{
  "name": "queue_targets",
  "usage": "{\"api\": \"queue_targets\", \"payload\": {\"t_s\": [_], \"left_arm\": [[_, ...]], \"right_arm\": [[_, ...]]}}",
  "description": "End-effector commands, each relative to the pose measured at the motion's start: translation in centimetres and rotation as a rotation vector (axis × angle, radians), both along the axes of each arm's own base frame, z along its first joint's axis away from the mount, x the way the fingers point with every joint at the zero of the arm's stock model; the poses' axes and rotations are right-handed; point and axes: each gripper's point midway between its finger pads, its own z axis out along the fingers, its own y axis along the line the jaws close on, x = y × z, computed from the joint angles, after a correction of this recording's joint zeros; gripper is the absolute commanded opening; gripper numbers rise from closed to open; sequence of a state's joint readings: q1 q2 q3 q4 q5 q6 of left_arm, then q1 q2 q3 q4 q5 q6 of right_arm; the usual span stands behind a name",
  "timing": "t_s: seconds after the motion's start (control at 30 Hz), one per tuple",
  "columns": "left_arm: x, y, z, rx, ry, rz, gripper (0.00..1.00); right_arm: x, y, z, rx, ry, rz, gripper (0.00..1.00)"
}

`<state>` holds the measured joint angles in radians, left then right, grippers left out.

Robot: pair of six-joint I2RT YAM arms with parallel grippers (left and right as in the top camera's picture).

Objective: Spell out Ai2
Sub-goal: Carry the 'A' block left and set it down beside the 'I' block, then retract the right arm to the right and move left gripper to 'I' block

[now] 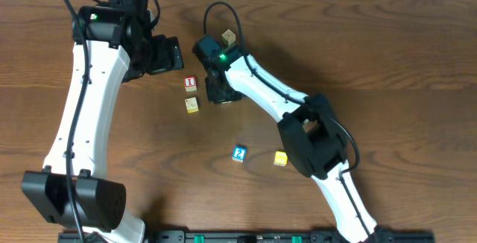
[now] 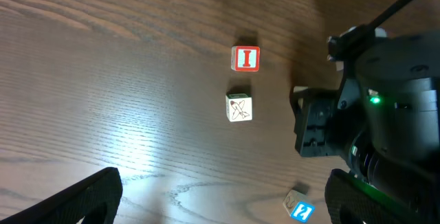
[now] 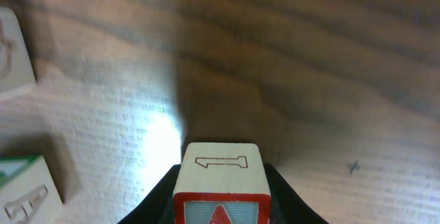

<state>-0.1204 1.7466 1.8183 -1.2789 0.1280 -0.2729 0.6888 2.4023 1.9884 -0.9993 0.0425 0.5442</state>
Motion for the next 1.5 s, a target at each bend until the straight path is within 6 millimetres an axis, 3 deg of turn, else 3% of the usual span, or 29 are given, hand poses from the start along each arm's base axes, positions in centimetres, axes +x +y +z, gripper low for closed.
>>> {"api": "queue_targets", "payload": {"t_s": [0.0, 0.3, 0.43, 0.53, 0.63, 0.73, 0.87, 0.97, 1.03, 1.07, 1.17, 1.3, 1.47], "left_arm": [[0.1, 0.2, 0.6, 0.007, -0.014, -0.004, 0.96], [0.1, 0.7, 0.5, 0.038, -0.015, -0.010, 0.95], [0.4, 0.6, 0.6, 0.036, -0.029, -0.010, 0.95], [0.3, 0.6, 0.6, 0.039, -0.024, -0.017, 0.95], [0.2, 0.6, 0.5, 0.037, -0.018, -0.010, 0.95], [0.1, 0.7, 0.6, 0.035, -0.019, 0.002, 0.95], [-0.2, 1.0, 1.6, 0.051, -0.046, 0.024, 0.96], [-0.6, 1.9, 3.0, 0.126, -0.094, 0.047, 0.95], [-1.0, 2.1, 4.0, 0.191, -0.129, 0.044, 0.95], [-1.2, 2.0, 4.5, 0.222, -0.147, 0.038, 0.95], [-2.0, 1.3, 4.8, 0.278, -0.156, 0.056, 0.95], [-2.6, 0.0, 2.7, 0.267, -0.095, 0.064, 0.95], [-2.3, -1.6, -0.4, 0.196, 0.012, 0.103, 0.95]], "right_arm": [[1.4, -0.8, 1.6, -0.016, -0.074, -0.036, 0.29], [2.4, -1.3, 1.8, -0.025, -0.109, -0.051, 0.35], [2.6, -1.3, 1.9, -0.026, -0.115, -0.053, 0.49], [3.4, -1.9, 2.2, -0.060, -0.162, -0.067, 0.50], [4.6, -2.5, 3.6, -0.063, -0.218, -0.089, 0.64], [6.2, -3.7, 6.2, -0.053, -0.289, -0.127, 0.72], [8.0, -6.4, 11.3, -0.002, -0.366, -0.187, 0.78], [8.3, -8.7, 14.7, 0.008, -0.402, -0.203, 0.84], [8.0, -10.3, 17.2, 0.009, -0.425, -0.218, 0.93], [7.6, -11.4, 19.1, 0.012, -0.446, -0.228, 0.99], [6.2, -15.0, 24.6, 0.027, -0.515, -0.289, 0.99], [3.0, -19.7, 30.5, 0.046, -0.578, -0.359, 0.99], [-1.6, -24.2, 33.8, 0.028, -0.582, -0.425, 0.99]]}}
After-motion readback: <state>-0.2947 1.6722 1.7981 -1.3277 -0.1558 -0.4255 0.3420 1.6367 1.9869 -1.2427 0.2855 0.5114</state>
